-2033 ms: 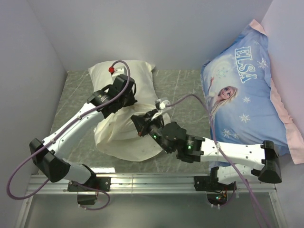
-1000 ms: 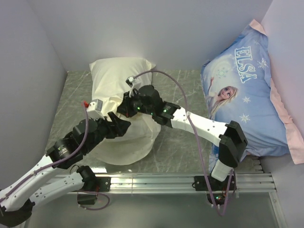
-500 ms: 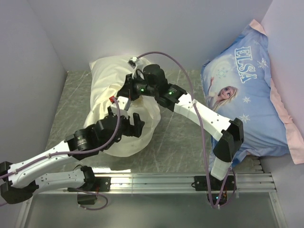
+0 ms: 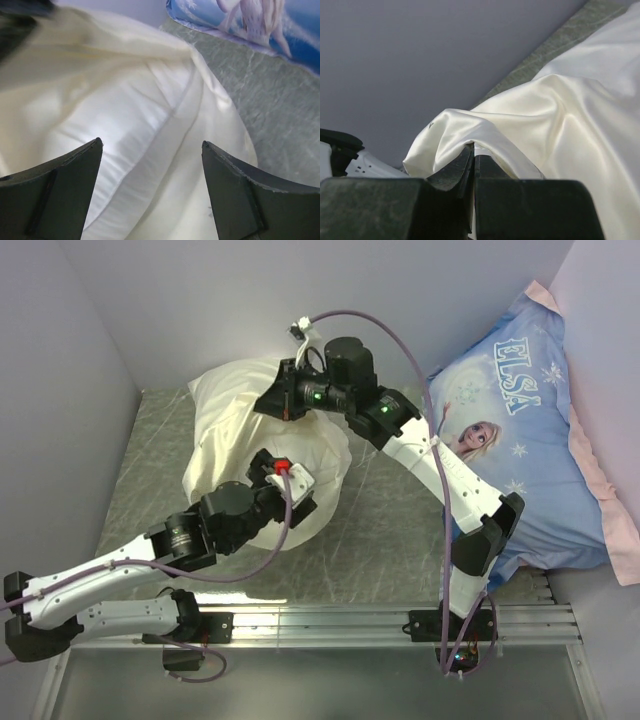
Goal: Remove the pillowcase from the pillow
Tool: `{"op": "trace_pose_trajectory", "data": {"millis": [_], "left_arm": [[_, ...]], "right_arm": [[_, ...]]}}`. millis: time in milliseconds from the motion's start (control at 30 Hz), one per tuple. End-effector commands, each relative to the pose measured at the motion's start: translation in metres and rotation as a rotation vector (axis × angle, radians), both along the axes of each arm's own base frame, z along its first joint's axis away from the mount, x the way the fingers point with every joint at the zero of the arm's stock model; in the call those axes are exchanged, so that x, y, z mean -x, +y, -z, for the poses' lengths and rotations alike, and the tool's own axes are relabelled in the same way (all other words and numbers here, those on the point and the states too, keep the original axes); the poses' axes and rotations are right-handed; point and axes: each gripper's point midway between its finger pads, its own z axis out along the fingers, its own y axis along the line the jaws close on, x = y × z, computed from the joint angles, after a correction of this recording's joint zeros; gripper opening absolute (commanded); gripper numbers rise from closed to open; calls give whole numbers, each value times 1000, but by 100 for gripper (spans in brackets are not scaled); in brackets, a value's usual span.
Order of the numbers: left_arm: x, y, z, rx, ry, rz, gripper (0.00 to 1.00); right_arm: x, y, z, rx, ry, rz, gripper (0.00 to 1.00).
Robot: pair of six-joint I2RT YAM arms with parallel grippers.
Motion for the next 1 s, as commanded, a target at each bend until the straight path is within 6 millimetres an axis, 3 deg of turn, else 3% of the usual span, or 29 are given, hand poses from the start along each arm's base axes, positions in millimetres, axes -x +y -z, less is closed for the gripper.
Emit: {"op": "trace_pose_trajectory", "data": {"millis": [0,133,333,467,567,600,800,900,967], "left_arm": [[-4,-17,-2,-124,-155,88,86],[-25,-9,18,-317,-241,10,88],[-55,10,12,-427,-340,-123,88],[-66,20,14,-484,-372,-172,90],[-68,23,3,-465,-411,-198,91],[-68,24,3,-474,-416,-201,97],[-92,35,21,-517,-334,-191,95],[-101,37,32,-518,-299,-190,83],[-109,43,30,-478,-286,-227,48]], "right_arm": [[-7,-10,-51,-76,-103,22,0],[-4,-14,-59,-86,-107,26,0],[2,-19,-62,-96,-105,26,0],[4,-21,-57,-88,-106,25,0],[7,-20,-55,-89,-101,15,0],[7,-20,-54,-88,-98,13,0],[10,-20,-57,-98,-101,5,0],[10,-21,-61,-100,-111,10,0],[9,-21,-61,-101,-110,12,0]]}}
